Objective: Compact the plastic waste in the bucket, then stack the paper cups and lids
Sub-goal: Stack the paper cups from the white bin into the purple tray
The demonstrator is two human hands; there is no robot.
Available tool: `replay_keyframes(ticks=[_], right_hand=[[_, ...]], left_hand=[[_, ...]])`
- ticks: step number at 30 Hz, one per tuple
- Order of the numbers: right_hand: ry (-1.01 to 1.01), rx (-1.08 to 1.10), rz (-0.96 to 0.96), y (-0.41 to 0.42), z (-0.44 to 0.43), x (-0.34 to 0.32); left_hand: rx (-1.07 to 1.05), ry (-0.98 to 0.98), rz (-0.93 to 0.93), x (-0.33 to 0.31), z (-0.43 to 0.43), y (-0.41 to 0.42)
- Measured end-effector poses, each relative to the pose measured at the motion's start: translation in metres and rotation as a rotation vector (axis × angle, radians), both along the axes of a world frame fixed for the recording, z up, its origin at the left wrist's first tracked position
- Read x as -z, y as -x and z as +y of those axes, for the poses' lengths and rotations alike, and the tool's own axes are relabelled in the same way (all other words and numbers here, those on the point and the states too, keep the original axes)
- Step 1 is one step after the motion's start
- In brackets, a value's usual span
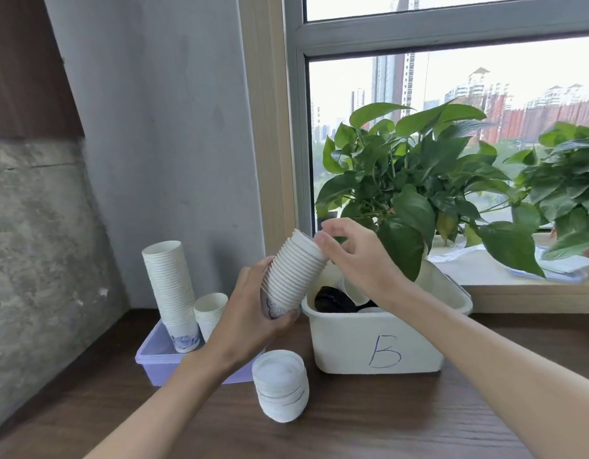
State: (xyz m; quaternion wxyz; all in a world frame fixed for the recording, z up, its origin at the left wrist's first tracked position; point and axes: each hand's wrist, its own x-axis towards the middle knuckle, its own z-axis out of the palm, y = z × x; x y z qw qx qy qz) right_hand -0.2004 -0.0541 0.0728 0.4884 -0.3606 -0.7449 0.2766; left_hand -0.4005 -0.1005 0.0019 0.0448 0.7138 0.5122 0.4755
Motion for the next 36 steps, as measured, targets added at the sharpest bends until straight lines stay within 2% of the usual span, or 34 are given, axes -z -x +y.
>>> replay_keyframes(ticks=[7, 11, 16, 19, 24, 29, 36], right_hand=[[0.199, -0.1, 0.032, -0.002, 0.0, 0.004], [0.173, 0.089, 0.03, -0.022, 0.024, 0.018], [0.186, 0.252, -0.315, -0.048, 0.053, 0.053], [0.22, 0.27, -0.415, -0.047, 0.064, 0.062], [0.216, 0.255, -0.374, -0.021, 0.083, 0.064], [0.246, 0.165, -0.485, -0.013, 0.095, 0.071], [0.138, 0.312, -0.364, -0.016, 0.097, 0.068]], left_hand=[[0.029, -0.012, 0.006, 0.0, -0.001, -0.001], [0.015, 0.006, -0.025, 0.005, 0.007, -0.003], [0.008, 0.044, -0.02, 0.015, 0.016, -0.001], [0.018, 0.056, -0.024, 0.02, 0.019, -0.001], [0.026, 0.046, 0.006, 0.027, 0.021, 0.002], [0.02, 0.044, -0.01, 0.031, 0.024, 0.013], [0.009, 0.046, 0.005, 0.033, 0.025, 0.022]])
